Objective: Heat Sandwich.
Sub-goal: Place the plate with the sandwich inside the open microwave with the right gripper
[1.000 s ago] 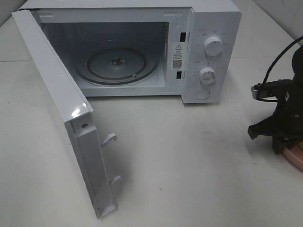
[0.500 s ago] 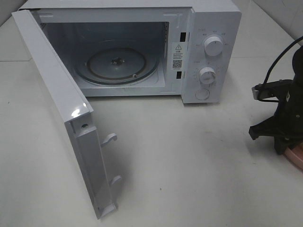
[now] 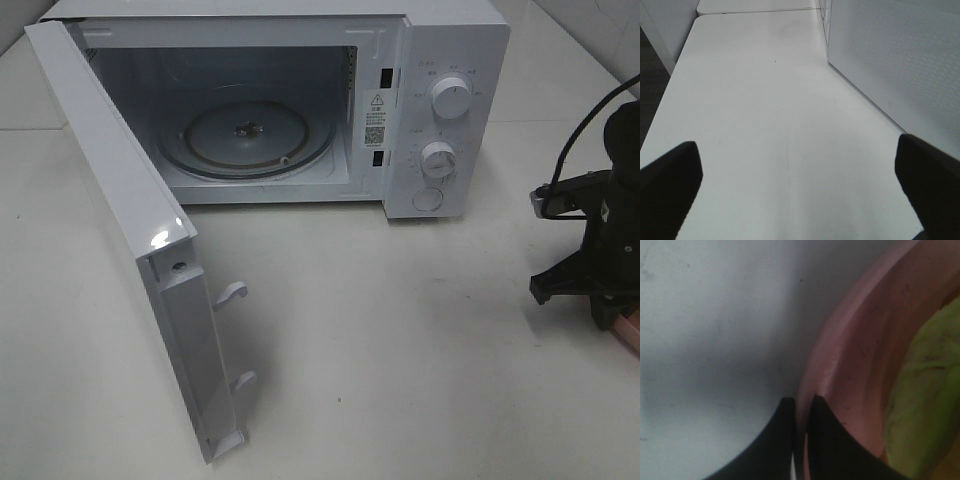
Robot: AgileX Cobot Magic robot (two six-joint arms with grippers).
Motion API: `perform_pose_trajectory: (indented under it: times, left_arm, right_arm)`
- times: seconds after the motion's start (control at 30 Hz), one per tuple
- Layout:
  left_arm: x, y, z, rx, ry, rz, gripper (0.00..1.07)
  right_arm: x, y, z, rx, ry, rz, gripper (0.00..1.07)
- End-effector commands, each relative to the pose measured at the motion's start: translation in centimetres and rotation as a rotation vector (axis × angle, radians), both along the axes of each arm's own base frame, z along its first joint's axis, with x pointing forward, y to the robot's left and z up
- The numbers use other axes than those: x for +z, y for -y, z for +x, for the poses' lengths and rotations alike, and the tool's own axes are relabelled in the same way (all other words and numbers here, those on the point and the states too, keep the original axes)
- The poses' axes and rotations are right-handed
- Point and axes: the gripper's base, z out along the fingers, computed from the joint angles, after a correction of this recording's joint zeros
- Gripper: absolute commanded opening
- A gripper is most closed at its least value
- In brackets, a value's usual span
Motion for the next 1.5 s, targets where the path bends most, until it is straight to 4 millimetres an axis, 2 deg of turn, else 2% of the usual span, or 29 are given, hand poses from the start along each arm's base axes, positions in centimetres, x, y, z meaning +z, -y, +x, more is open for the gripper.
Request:
perform_pose_trajectory:
  times: [0.03, 0.53, 0.67, 0.9, 1.5]
  left_arm:
    - [-0.1, 0.0, -0.4, 0.004, 0.029, -0.003, 1.04]
    - [-0.1, 0.0, -0.4, 0.004, 0.029, -0.003, 1.04]
    - [-0.1, 0.0, -0.4, 0.004, 0.029, -0.003, 1.04]
    - [-0.1, 0.0, -0.4, 0.004, 0.029, -0.003, 1.04]
    - [-0.1, 0.0, -0.4, 0.004, 0.029, -0.003, 1.04]
  right_arm:
    - [0.3, -0.4, -0.5, 0.004, -0.017, -0.039, 0.01]
    - [2.0, -2.1, -1.7, 0.063, -0.062, -0.117, 0.01]
    - [3.9, -2.8, -2.5, 0.082, -0.048, -0.134, 0.01]
    - [5.1, -3.7, -3.5, 0.115, -0.042, -0.146, 0.01]
    - [7.2, -6.4, -9.4, 0.271, -0.050, -0.186, 0.01]
